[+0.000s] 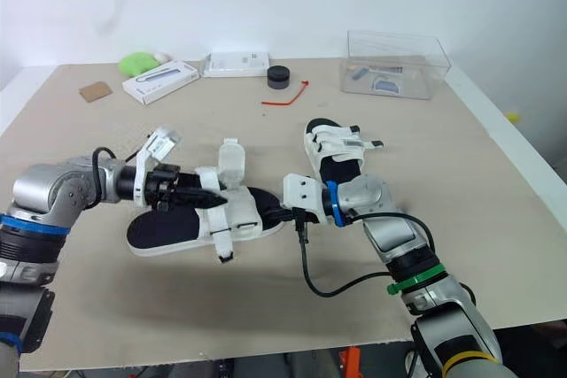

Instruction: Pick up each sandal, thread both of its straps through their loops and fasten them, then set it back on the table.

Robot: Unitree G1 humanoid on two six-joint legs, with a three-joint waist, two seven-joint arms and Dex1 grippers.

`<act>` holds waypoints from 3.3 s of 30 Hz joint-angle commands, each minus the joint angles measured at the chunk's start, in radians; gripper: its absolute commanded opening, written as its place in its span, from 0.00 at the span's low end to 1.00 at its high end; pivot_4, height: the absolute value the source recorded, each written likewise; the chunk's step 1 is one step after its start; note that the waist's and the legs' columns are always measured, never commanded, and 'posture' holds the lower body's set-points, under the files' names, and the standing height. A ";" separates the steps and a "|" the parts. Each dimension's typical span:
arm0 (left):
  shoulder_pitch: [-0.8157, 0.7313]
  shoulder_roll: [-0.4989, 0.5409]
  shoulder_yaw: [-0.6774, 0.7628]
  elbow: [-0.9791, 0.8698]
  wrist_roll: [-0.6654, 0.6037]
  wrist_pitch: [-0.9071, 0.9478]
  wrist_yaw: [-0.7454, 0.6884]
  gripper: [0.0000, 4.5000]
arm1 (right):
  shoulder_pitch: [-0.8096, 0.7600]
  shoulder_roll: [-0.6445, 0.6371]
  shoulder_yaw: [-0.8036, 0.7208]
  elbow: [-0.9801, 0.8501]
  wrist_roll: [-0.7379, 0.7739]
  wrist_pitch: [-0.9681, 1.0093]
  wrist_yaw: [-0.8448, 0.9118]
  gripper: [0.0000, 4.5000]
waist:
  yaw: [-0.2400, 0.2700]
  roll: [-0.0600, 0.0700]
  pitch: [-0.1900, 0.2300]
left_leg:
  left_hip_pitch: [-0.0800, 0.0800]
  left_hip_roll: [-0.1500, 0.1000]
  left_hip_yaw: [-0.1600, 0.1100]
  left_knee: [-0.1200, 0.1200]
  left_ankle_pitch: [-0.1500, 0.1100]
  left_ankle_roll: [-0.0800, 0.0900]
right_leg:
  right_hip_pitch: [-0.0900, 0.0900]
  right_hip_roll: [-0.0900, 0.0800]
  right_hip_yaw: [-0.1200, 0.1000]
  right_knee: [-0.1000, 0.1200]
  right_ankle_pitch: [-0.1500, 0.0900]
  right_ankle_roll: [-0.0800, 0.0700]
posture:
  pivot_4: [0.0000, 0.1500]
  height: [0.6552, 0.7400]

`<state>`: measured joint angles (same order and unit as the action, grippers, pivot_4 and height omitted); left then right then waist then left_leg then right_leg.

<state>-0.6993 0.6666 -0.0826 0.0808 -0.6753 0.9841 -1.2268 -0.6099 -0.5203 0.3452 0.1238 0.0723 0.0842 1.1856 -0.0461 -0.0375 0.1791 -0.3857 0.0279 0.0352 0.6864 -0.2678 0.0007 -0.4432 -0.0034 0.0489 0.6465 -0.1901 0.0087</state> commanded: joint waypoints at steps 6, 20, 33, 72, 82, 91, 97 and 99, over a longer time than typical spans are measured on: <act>0.044 0.006 0.012 -0.077 -0.036 0.020 0.002 0.47 | -0.018 -0.001 -0.008 -0.003 -0.001 -0.014 0.009 0.00 | 0.000 0.000 0.000 | 0.000 0.000 0.000 0.000 0.000 0.000 | 0.000 0.000 0.000 0.000 0.000 0.000 | 1.00 1.00; 0.182 0.015 0.008 -0.256 -0.089 0.081 0.059 0.21 | -0.018 -0.004 -0.006 0.000 -0.001 -0.017 0.018 0.00 | 0.001 0.000 0.000 | 0.001 0.000 -0.001 0.000 0.000 0.000 | 0.000 0.000 0.000 0.000 0.000 0.000 | 1.00 1.00; 0.156 0.297 0.024 -0.338 -0.137 0.095 -0.119 0.80 | -0.028 0.005 -0.003 0.018 -0.002 -0.027 0.026 0.00 | -0.001 0.000 0.000 | 0.001 0.000 -0.004 0.000 0.000 0.000 | 0.000 0.001 -0.001 0.000 0.000 -0.001 | 1.00 1.00; 0.705 -0.097 0.007 -0.647 0.022 -0.266 0.404 0.45 | -0.024 0.005 0.001 0.013 -0.002 -0.017 0.046 0.00 | 0.003 0.000 -0.001 | 0.004 0.001 -0.004 -0.001 0.001 0.000 | 0.002 0.000 0.000 0.001 0.001 -0.002 | 1.00 1.00; 0.796 -0.006 0.019 -0.696 -0.080 -0.210 0.331 0.00 | -0.015 0.003 0.003 0.007 -0.005 -0.022 0.045 0.00 | 0.000 0.000 0.000 | 0.004 0.001 -0.004 -0.001 0.000 0.000 | 0.001 0.000 0.000 0.001 0.000 -0.002 | 1.00 1.00; 0.823 0.052 0.011 -0.695 -0.182 -0.147 0.289 0.00 | -0.019 0.004 0.005 0.014 -0.007 -0.027 0.047 0.00 | 0.000 0.001 0.000 | 0.004 0.002 -0.004 -0.001 0.000 0.000 | 0.001 0.001 -0.001 0.001 -0.003 -0.007 | 1.00 1.00; 0.834 0.125 0.006 -0.717 -0.180 -0.144 0.243 0.00 | -0.027 0.007 0.005 0.025 -0.008 -0.032 0.051 0.00 | 0.000 0.001 0.000 | 0.004 0.002 -0.004 -0.001 0.000 0.000 | 0.001 0.001 -0.001 0.001 -0.003 -0.008 | 1.00 1.00; 0.843 0.178 0.007 -0.742 -0.140 -0.197 0.188 0.06 | -0.030 0.008 0.006 0.030 -0.009 -0.035 0.054 0.00 | 0.000 0.000 0.000 | 0.004 0.002 -0.004 -0.002 0.000 0.000 | 0.001 0.001 -0.001 0.001 -0.004 -0.008 | 1.00 1.00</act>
<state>0.1298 0.8136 -0.0724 -0.6010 -0.8314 0.8223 -0.9810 -0.6279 -0.5066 0.3502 0.1516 0.0721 0.0535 1.2367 -0.0460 -0.0371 0.1786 -0.3813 0.0303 0.0309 0.6844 -0.2675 0.0004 -0.4419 -0.0020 0.0477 0.6475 -0.1941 0.0000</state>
